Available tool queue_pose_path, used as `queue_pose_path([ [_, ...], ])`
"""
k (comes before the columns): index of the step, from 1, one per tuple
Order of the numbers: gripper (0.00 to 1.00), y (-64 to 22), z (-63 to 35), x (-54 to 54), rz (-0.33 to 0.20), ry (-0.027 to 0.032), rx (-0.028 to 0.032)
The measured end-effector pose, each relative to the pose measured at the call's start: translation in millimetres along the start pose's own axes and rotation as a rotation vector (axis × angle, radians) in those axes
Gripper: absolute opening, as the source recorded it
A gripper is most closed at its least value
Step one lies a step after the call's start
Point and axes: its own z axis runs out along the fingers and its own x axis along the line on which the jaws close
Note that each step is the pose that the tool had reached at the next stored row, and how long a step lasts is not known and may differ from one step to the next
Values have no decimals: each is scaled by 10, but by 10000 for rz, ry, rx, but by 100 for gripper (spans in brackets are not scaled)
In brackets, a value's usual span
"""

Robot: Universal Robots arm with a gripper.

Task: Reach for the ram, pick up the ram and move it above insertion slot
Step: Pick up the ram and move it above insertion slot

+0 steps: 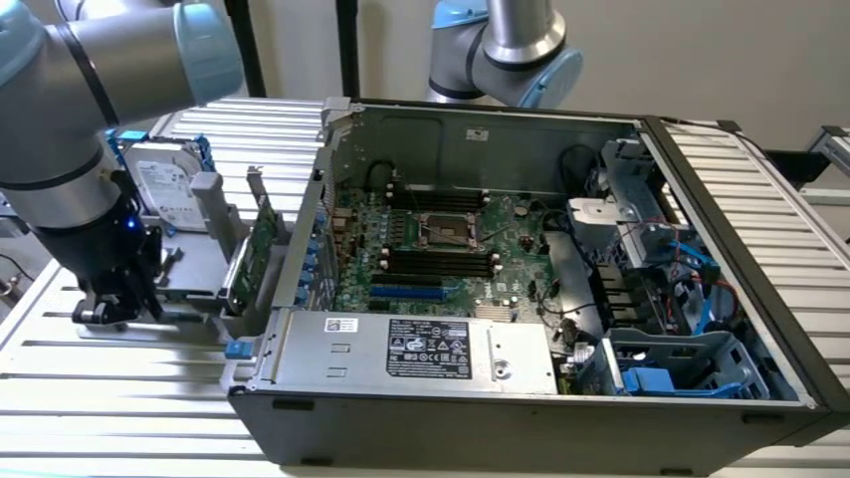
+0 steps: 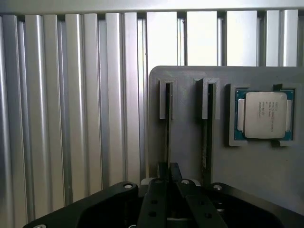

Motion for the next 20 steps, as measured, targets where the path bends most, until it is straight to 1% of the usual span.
queue_pose_path([
  [3, 13, 2, -53, 0, 0, 0, 0],
  [7, 13, 6, -158, 0, -1, 0, 1],
  [13, 13, 14, -382, 0, -29, -1, 0],
  [20, 13, -1, -626, 0, -180, -42, 0],
])
